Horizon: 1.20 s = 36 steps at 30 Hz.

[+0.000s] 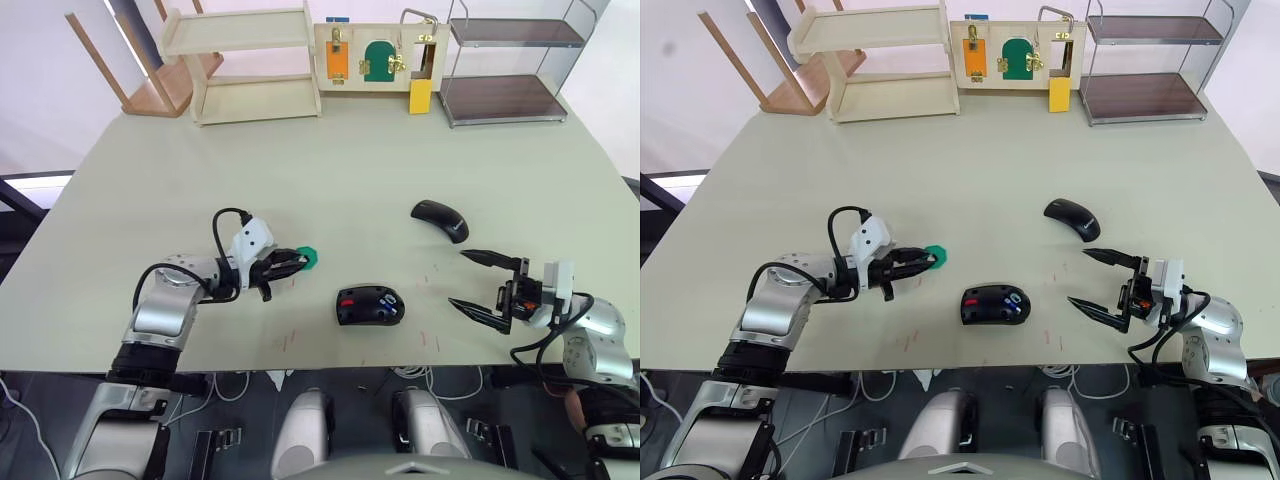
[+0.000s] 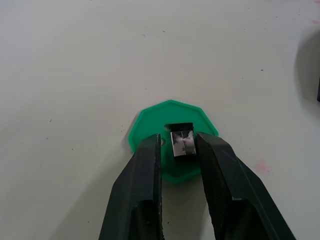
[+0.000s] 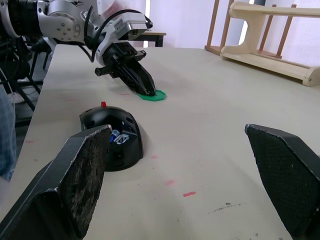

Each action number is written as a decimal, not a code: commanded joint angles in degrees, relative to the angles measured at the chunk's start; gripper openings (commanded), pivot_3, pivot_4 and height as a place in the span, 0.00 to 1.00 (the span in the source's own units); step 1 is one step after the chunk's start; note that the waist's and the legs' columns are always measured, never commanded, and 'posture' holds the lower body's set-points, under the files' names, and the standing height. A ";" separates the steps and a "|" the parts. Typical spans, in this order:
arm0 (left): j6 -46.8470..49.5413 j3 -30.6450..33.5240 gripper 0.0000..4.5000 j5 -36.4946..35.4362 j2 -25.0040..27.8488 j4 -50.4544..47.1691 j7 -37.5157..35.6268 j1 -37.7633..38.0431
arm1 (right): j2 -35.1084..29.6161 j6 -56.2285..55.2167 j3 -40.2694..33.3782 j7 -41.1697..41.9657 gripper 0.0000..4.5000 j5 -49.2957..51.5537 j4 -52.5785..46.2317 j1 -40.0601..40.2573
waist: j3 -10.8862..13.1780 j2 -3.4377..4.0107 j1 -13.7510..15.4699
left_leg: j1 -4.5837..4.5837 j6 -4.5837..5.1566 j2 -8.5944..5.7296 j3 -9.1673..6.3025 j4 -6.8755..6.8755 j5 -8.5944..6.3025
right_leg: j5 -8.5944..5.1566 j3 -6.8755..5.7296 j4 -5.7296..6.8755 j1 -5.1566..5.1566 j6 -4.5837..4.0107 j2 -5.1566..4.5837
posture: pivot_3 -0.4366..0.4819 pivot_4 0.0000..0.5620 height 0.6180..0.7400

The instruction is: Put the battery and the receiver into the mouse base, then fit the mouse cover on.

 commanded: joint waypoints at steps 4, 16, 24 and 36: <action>0.45 -0.28 0.01 0.45 0.87 0.20 0.16 0.44 | 0.19 -0.19 -0.14 0.10 1.00 0.49 -2.04 -0.30 | 0.00 0.00 0.00 | 0.00 0.00 0.00 0.00 0.00 0.00 | 0.00 0.00 0.00 0.00 0.00 0.00 | 0.48 0.27 1.00; 1.83 0.01 0.01 0.36 2.25 -0.85 -0.03 -1.59 | 0.71 1.00 -0.47 1.54 1.00 2.33 -3.18 -0.35 | 0.00 0.00 -0.01 | 0.02 0.00 0.01 0.00 0.00 0.00 | 0.00 0.00 0.02 0.00 0.00 0.00 | 0.48 0.27 1.00; 2.67 0.58 0.01 -0.91 4.15 -2.28 -3.42 -5.65 | 0.83 2.18 -0.62 2.84 1.00 3.28 -3.61 -0.85 | 0.01 -0.02 0.03 | -0.01 0.00 0.00 0.00 0.00 0.00 | 0.00 0.00 0.00 0.00 0.00 0.00 | 0.48 0.27 1.00; 2.98 -0.72 0.01 -4.85 4.85 -8.80 -10.85 -9.49 | -0.17 7.06 -0.47 0.03 1.00 2.87 -7.13 -0.19 | 0.05 -0.03 0.04 | -0.02 0.00 0.00 -0.01 0.00 0.00 | 0.00 -0.01 0.00 -0.01 0.00 0.01 | 0.48 0.27 1.00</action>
